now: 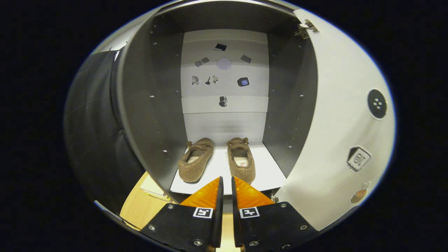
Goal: Open the shoe cabinet door, grab the shoes and put them into the shoe cabinet, then close the shoe cabinet door.
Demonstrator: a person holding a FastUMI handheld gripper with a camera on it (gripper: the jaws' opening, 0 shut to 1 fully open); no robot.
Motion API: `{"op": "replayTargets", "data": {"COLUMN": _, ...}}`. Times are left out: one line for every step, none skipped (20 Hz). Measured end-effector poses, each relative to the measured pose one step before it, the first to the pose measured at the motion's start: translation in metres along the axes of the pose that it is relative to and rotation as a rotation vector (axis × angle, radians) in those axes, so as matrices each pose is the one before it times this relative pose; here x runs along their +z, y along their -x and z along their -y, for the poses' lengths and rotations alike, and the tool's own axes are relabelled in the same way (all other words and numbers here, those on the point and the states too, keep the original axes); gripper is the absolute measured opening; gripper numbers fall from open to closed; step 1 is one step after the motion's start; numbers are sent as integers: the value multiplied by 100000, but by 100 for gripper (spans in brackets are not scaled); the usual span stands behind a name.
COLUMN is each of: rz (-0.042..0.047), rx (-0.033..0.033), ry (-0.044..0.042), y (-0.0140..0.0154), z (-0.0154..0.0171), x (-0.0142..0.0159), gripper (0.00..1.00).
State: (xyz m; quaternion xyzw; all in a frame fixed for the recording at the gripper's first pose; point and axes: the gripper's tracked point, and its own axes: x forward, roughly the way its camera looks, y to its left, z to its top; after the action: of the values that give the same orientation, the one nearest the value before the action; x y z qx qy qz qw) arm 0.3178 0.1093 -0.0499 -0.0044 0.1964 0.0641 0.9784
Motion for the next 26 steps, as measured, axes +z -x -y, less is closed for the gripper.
{"op": "replayTargets", "data": {"rz": 1195, "rx": 511, "ry": -87, "y": 1743, "z": -205, "x": -185, "gripper": 13}}
{"op": "replayTargets", "data": {"rz": 567, "rx": 46, "ry": 61, "y": 1518, "z": -105, "x": -209, "gripper": 13}}
{"op": "replayTargets", "data": {"rz": 660, "rx": 441, "ry": 241, "y": 1551, "z": -164, "x": -251, "gripper": 13}}
{"op": "replayTargets", "data": {"rz": 662, "rx": 660, "ry": 519, "y": 1679, "z": -30, "x": -175, "gripper": 14}}
{"op": "replayTargets", "data": {"rz": 352, "rx": 644, "ry": -343, "y": 1363, "z": -135, "x": -269, "gripper": 14}}
{"op": "replayTargets", "data": {"rz": 336, "rx": 1126, "ry": -1139, "y": 1438, "z": -105, "x": -195, "gripper": 14}}
{"op": "replayTargets", "data": {"rz": 862, "rx": -276, "ry": -520, "y": 1328, "z": 168, "x": -230, "gripper": 14}}
{"op": "replayTargets", "data": {"rz": 642, "rx": -783, "ry": -70, "y": 1136, "z": 419, "x": -233, "gripper": 13}}
{"op": "replayTargets", "data": {"rz": 48, "rx": -845, "ry": 235, "y": 1196, "z": 374, "x": -514, "gripper": 14}}
{"op": "replayTargets", "data": {"rz": 555, "rx": -630, "ry": -15, "y": 1302, "z": 498, "x": -481, "gripper": 14}}
{"op": "replayTargets", "data": {"rz": 162, "rx": -353, "ry": -620, "y": 1360, "z": 319, "x": -624, "gripper": 14}}
{"op": "replayTargets", "data": {"rz": 409, "rx": -634, "ry": -924, "y": 1566, "z": 679, "x": -477, "gripper": 14}}
{"op": "replayTargets", "data": {"rz": 372, "rx": -1084, "ry": -57, "y": 1305, "z": 847, "x": -465, "gripper": 14}}
{"op": "replayTargets", "data": {"rz": 331, "rx": -1932, "ry": -100, "y": 1263, "z": 1087, "x": -392, "gripper": 14}}
{"op": "replayTargets", "data": {"rz": 886, "rx": -1839, "ry": -122, "y": 1036, "z": 1120, "x": -404, "gripper": 14}}
{"op": "replayTargets", "data": {"rz": 811, "rx": -1403, "ry": -880, "y": 1106, "z": 1197, "x": -259, "gripper": 15}}
{"op": "replayTargets", "data": {"rz": 1805, "rx": -654, "ry": -1984, "y": 1097, "z": 942, "x": -140, "gripper": 16}}
{"op": "replayTargets", "data": {"rz": 1196, "rx": -1163, "ry": -2508, "y": 930, "z": 1168, "x": -62, "gripper": 16}}
{"op": "replayTargets", "data": {"rz": 995, "rx": -1517, "ry": -1805, "y": 1105, "z": 1515, "x": -424, "gripper": 18}}
{"op": "replayTargets", "data": {"rz": -39, "rx": -2925, "ry": -724, "y": 835, "z": 1852, "x": -408, "gripper": 18}}
{"op": "replayTargets", "data": {"rz": 29, "rx": -3278, "ry": -10, "y": 610, "z": 2015, "x": -519, "gripper": 20}}
{"op": "replayTargets", "data": {"rz": -169, "rx": -3295, "ry": -119, "y": 383, "z": 1973, "x": -423, "gripper": 21}}
{"op": "replayTargets", "data": {"rz": 46, "rx": -2139, "ry": -848, "y": 246, "z": 1566, "x": -264, "gripper": 23}}
{"op": "replayTargets", "data": {"rz": 245, "rx": -1863, "ry": -1257, "y": -102, "z": 1389, "x": -168, "gripper": 24}}
{"op": "replayTargets", "data": {"rz": 1094, "rx": -1536, "ry": -631, "y": -294, "z": 1336, "x": 101, "gripper": 25}}
{"op": "replayTargets", "data": {"rz": 229, "rx": -1632, "ry": -423, "y": -609, "z": 1271, "x": -134, "gripper": 26}}
